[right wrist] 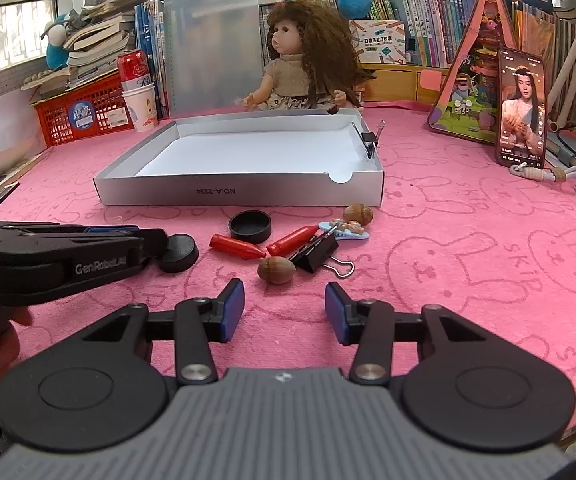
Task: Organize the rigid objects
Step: 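Grasp the blue beaded hair clip with the left tool while the right tool grasps the brown acorn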
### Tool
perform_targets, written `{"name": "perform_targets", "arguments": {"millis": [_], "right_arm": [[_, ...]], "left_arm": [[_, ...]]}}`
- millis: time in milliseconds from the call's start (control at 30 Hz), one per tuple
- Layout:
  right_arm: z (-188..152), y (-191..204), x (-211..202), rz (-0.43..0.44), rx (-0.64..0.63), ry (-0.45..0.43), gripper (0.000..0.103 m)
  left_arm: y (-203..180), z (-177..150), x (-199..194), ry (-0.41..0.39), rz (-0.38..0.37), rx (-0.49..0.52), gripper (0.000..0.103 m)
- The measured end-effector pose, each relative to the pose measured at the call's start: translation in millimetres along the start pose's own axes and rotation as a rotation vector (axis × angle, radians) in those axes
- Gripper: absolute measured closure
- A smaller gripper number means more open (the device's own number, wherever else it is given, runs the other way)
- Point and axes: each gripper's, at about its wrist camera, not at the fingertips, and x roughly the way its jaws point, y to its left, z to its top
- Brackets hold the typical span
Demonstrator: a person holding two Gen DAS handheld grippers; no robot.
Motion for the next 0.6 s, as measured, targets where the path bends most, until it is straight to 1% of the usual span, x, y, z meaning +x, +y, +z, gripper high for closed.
{"name": "perform_targets", "arguments": {"millis": [33, 100, 167, 300, 600], "right_arm": [[0.5, 0.4, 0.5, 0.001, 0.000, -0.001, 0.055], [1.2, 2.4, 2.3, 0.003, -0.005, 0.002, 0.062], [2.0, 4.6, 4.6, 0.001, -0.007, 0.007, 0.065], [3.8, 9.3, 8.1, 0.005, -0.020, 0.003, 0.065], [7.9, 13.3, 19.1, -0.017, -0.048, -0.010, 0.065]], "left_arm": [[0.3, -0.6, -2.2, -0.004, -0.008, 0.004, 0.087], [0.3, -1.8, -6.7, -0.008, -0.018, 0.009, 0.087], [-0.2, -3.3, -11.8, -0.014, -0.021, 0.018, 0.087], [1.1, -6.6, -21.4, -0.008, -0.047, 0.023, 0.087], [6.4, -23.7, -31.1, 0.018, -0.066, 0.022, 0.086]]}}
